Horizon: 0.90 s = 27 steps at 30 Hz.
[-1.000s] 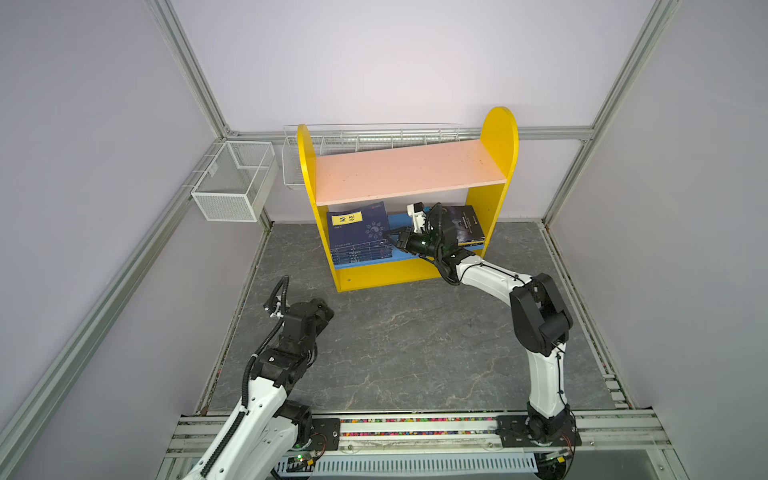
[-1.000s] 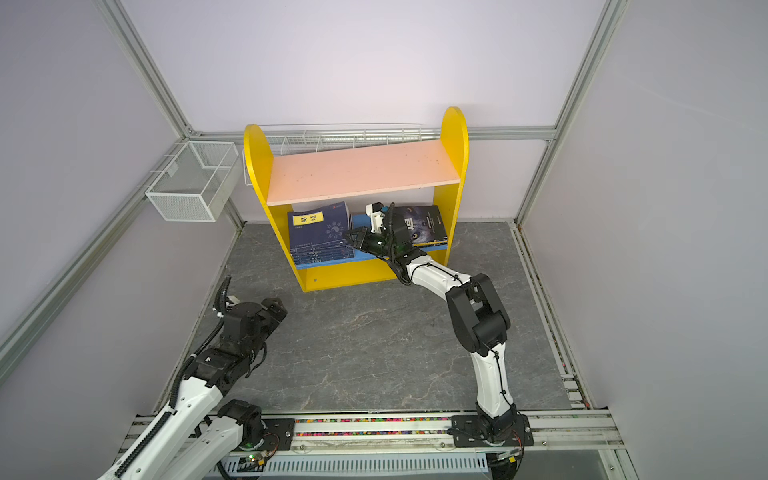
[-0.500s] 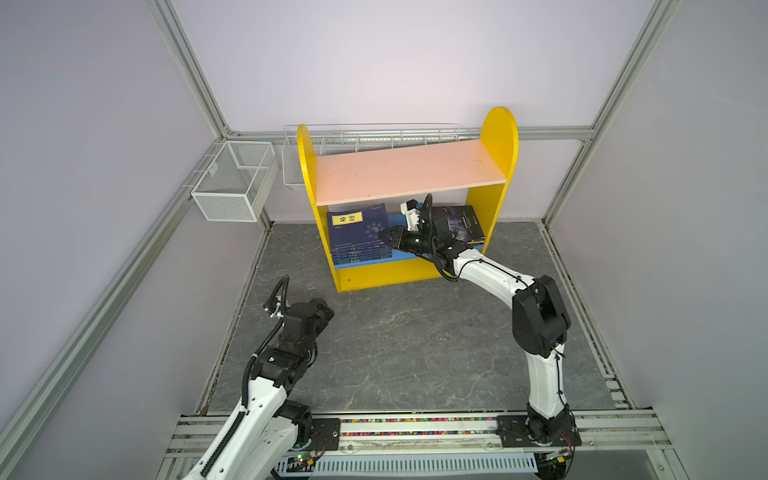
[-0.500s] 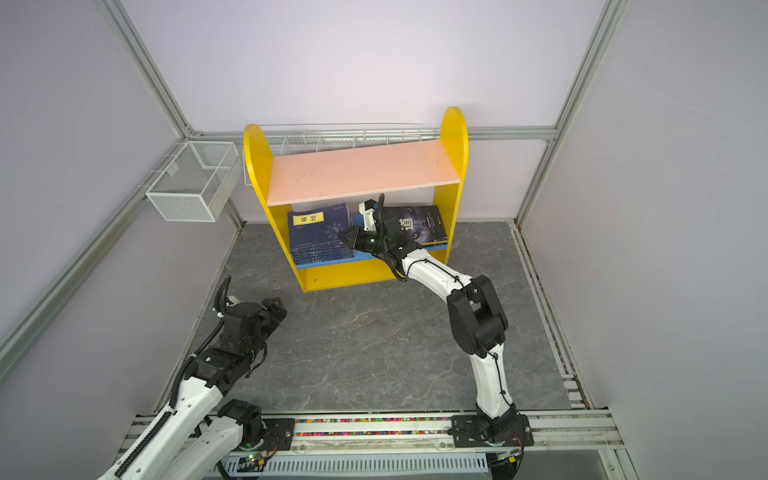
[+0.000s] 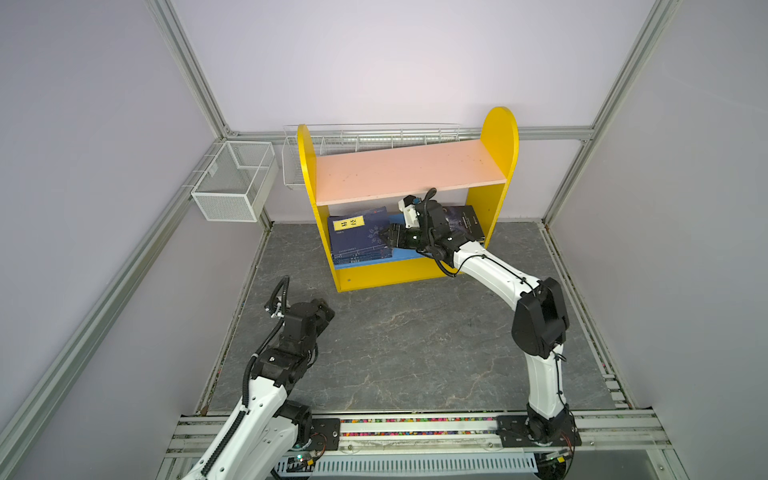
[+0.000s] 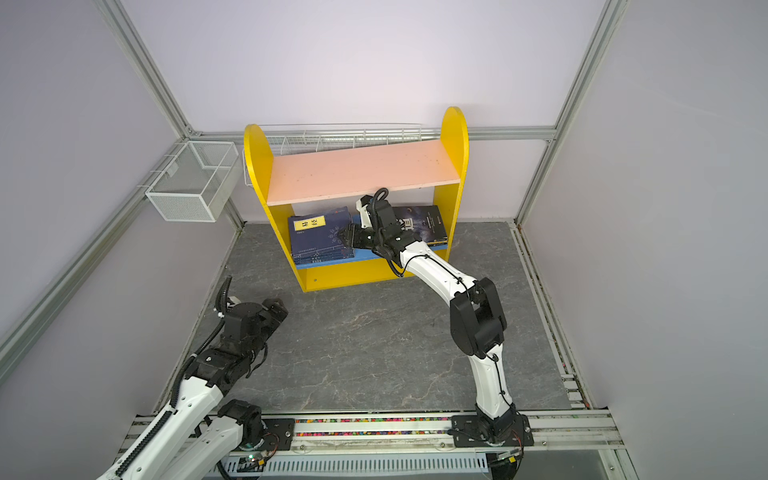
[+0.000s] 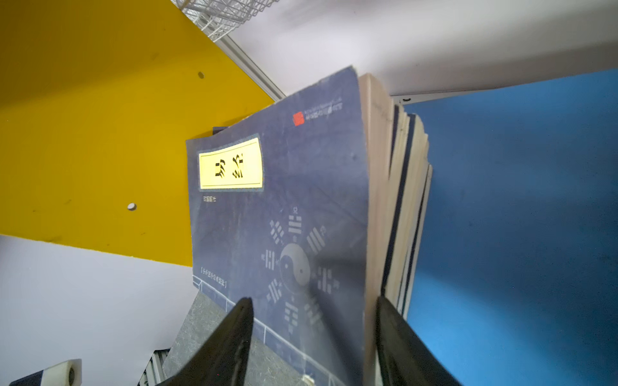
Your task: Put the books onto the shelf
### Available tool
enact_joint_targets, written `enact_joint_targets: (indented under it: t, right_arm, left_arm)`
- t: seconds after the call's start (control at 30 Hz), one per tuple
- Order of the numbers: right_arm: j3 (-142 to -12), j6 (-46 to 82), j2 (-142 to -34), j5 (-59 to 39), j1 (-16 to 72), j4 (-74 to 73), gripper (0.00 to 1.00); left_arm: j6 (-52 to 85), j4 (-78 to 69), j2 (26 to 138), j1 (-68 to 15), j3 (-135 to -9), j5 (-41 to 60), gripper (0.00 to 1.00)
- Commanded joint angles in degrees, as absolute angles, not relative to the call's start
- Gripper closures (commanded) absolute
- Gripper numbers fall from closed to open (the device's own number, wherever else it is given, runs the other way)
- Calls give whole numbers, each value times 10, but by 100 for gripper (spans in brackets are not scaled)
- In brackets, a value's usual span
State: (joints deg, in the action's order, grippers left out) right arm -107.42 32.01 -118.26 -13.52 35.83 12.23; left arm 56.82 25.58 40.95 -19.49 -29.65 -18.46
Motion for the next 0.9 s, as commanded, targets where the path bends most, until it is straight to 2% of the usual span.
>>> enact_joint_targets:
  t: [0.0,0.3,0.57,0.87]
  right_arm:
    - [-1098,280,-1180,-121,358,124,38]
    - [-1020,219,-1120,-65,367,107,38]
    - [-991,186,-1092,-56,369,113,38]
    - [-875,118,-979,-16,397,131,41]
  left_arm:
    - [578,256,408,-191,-289,-185,6]
    - [567,242,408,-192,-292,-174,6]
    - [542,183,422,-191,-287,-133,7]
    - [530,156,429,-191,-289,-112,8]
